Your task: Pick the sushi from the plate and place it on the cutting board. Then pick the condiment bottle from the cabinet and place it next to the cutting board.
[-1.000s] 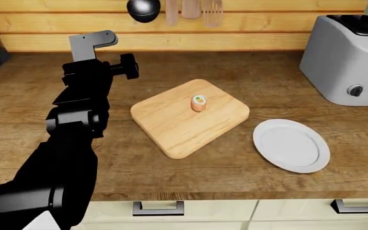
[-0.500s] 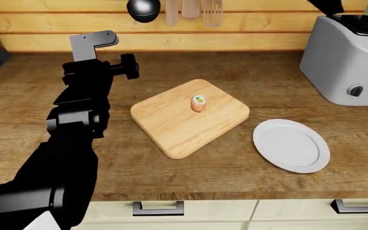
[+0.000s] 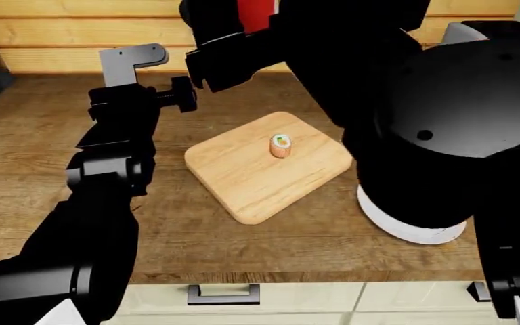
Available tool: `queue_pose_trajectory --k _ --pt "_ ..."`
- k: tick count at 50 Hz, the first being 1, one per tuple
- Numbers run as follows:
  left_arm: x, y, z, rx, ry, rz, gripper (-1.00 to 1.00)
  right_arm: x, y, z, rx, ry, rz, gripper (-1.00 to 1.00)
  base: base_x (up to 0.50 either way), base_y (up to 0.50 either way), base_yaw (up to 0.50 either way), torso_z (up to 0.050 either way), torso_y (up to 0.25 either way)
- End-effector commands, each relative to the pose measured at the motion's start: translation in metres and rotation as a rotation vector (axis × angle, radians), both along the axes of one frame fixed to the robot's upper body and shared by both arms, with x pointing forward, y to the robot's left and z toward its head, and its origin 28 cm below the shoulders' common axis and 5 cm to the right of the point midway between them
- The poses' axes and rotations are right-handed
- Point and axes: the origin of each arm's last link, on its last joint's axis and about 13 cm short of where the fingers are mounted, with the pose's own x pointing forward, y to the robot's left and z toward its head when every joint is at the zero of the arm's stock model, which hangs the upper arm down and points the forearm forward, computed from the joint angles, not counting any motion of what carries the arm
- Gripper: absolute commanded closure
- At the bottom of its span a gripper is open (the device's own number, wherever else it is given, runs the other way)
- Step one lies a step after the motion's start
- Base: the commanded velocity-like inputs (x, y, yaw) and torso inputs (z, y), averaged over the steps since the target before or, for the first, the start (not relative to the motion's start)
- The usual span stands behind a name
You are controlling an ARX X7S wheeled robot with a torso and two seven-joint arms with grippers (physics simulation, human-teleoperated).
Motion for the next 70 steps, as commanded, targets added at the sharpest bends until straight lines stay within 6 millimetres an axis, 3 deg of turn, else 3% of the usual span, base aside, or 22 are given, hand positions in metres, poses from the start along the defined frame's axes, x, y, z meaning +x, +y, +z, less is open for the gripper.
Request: queue_pose_trajectory --k 1,21,38,52,70 --pt "0.0 0.0 0.0 0.003 -0.001 0.001 -1.0 0.001 -0.008 -0.026 0.017 0.012 -0.016 1.0 0.0 0.0 0.0 0.0 0.0" --pt "0.0 0.0 0.0 0.011 -0.003 0.002 -1.0 -0.003 -0.038 -0.054 0.067 0.073 -0.112 1.0 0.0 0.0 0.0 0.001 0.001" --pt "0.0 -0.001 0.0 0.015 -0.005 0.001 -1.0 -0.009 -0.05 -0.077 0.08 0.098 -0.14 1.0 0.0 0.0 0.0 0.0 0.001" --pt "0.0 -0.001 0.0 0.015 -0.009 -0.001 -1.0 -0.01 -0.061 -0.117 0.07 0.107 -0.169 1.0 0.0 0.0 0.0 0.0 0.001" --pt "0.0 -0.001 0.001 0.014 -0.01 -0.002 -1.0 -0.008 -0.063 -0.152 0.067 0.011 -0.161 1.0 0.0 0.0 0.0 0.001 0.001"
